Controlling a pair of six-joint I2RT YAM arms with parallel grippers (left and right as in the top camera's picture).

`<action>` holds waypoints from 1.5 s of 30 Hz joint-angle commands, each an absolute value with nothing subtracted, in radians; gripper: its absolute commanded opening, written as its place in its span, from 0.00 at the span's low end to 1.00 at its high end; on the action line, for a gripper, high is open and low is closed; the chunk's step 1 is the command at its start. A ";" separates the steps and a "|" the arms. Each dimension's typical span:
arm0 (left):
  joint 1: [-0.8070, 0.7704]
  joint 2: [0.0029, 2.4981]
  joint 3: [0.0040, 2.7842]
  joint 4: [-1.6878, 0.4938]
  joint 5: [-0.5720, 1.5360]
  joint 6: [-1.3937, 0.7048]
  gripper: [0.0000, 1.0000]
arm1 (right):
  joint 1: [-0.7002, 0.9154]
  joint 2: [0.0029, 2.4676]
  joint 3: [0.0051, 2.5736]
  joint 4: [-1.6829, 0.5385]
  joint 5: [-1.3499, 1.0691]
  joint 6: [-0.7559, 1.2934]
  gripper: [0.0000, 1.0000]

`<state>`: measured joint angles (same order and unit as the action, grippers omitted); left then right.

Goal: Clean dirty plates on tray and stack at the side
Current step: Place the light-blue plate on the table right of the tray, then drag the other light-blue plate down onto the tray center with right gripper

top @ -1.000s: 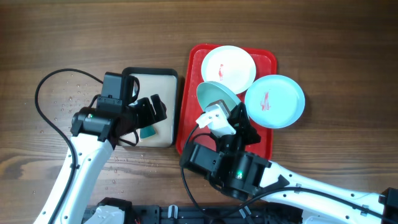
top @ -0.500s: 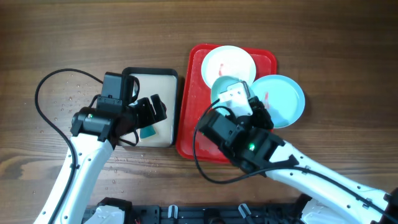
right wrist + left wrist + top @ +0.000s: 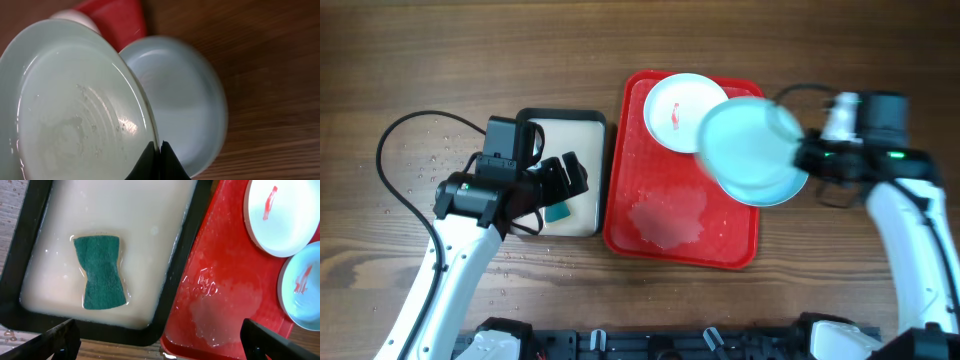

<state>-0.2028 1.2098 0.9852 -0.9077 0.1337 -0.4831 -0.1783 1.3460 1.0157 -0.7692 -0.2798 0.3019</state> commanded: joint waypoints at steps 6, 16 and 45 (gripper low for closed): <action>-0.198 1.202 0.982 -0.906 0.148 -0.478 1.00 | -0.703 1.410 1.026 -0.714 -0.068 0.549 0.04; -0.198 1.202 0.982 -0.906 0.148 -0.478 1.00 | -0.690 1.674 1.019 -0.715 -0.023 0.469 0.04; -0.198 1.202 0.982 -0.906 0.148 -0.478 1.00 | -0.149 1.736 1.006 -0.616 -0.052 0.183 0.04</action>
